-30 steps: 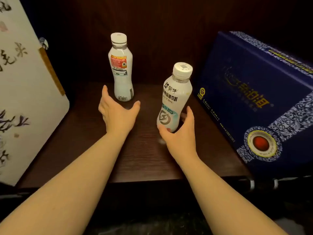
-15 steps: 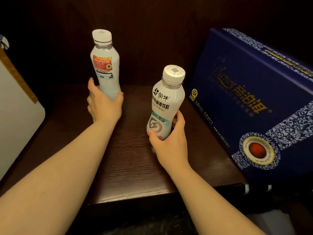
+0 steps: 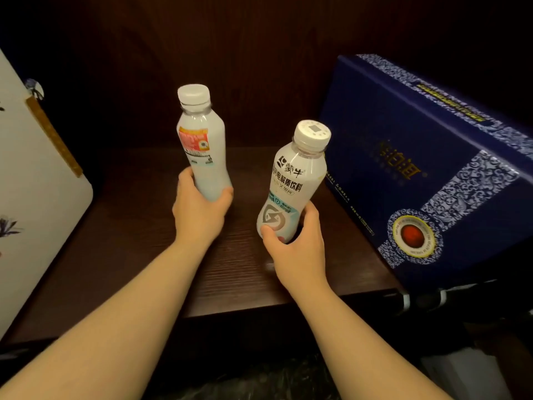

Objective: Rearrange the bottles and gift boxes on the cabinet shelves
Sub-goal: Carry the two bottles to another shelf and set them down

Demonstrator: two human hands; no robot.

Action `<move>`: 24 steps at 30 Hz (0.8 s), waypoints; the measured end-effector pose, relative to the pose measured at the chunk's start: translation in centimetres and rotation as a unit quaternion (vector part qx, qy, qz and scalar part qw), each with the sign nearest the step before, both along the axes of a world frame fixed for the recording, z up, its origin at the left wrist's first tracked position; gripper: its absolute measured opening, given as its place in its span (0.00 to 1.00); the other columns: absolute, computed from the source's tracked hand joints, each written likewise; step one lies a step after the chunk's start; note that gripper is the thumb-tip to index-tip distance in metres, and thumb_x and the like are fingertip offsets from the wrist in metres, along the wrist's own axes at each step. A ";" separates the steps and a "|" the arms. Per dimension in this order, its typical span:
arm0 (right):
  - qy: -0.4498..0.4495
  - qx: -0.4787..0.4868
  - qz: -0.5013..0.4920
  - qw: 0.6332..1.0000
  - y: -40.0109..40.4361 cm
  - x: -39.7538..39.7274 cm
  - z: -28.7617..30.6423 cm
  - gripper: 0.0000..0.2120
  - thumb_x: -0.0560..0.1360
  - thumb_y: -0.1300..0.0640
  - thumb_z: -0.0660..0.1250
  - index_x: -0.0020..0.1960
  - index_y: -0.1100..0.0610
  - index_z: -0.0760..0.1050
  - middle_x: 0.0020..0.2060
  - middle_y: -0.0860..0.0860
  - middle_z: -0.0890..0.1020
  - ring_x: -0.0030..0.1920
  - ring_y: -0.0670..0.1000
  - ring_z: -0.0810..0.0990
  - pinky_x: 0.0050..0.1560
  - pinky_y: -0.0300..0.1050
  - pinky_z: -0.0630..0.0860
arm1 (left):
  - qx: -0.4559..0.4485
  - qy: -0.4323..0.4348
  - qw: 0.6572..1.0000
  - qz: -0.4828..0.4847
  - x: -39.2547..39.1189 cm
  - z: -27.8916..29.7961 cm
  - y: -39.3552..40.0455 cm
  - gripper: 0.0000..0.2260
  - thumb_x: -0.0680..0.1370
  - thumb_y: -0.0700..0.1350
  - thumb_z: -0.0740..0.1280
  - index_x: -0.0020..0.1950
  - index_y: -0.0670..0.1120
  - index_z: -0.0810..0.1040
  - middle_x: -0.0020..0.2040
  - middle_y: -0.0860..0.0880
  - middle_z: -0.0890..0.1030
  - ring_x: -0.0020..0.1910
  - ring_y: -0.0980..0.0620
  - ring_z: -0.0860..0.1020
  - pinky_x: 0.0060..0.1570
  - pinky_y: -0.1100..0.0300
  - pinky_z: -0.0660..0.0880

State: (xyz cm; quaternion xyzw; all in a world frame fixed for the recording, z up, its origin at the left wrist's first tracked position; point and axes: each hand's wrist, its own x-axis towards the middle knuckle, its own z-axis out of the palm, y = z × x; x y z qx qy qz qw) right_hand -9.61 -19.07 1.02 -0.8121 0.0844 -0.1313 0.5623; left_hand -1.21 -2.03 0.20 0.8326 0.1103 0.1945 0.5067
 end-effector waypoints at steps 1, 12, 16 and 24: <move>0.000 0.004 0.000 1.000 -0.4 -0.6 0.3 0.34 0.69 0.49 0.76 0.71 0.41 0.65 0.63 0.42 0.76 0.60 0.41 0.78 0.55 0.46 0.82 | -0.008 0.001 1.000 -0.010 -0.9 0.1 -0.5 0.31 0.70 0.55 0.75 0.69 0.51 0.67 0.61 0.52 0.78 0.57 0.49 0.78 0.55 0.50 0.75; -0.067 0.027 -0.013 0.997 -7.6 -9.4 6.8 0.30 0.67 0.50 0.76 0.63 0.30 0.69 0.56 0.38 0.80 0.57 0.39 0.81 0.48 0.34 0.80 | -0.037 -0.014 0.995 -0.089 -9.7 6.9 -7.2 0.29 0.70 0.54 0.76 0.66 0.57 0.66 0.56 0.60 0.75 0.50 0.61 0.76 0.42 0.66 0.70; -0.089 0.030 -0.014 0.995 -11.7 -14.4 9.9 0.30 0.66 0.48 0.76 0.57 0.22 0.67 0.56 0.35 0.80 0.56 0.34 0.79 0.44 0.26 0.76 | -0.047 -0.027 0.992 -0.114 -14.9 9.5 -11.3 0.28 0.68 0.54 0.77 0.61 0.63 0.65 0.53 0.64 0.76 0.50 0.66 0.76 0.42 0.67 0.71; -0.139 0.055 -0.007 0.989 -23.6 -25.9 14.8 0.32 0.70 0.57 0.79 0.60 0.29 0.68 0.55 0.30 0.80 0.55 0.34 0.80 0.44 0.26 0.76 | -0.030 -0.074 0.980 -0.183 -25.0 14.9 -23.5 0.24 0.67 0.56 0.77 0.56 0.69 0.68 0.59 0.57 0.79 0.56 0.58 0.79 0.52 0.54 0.78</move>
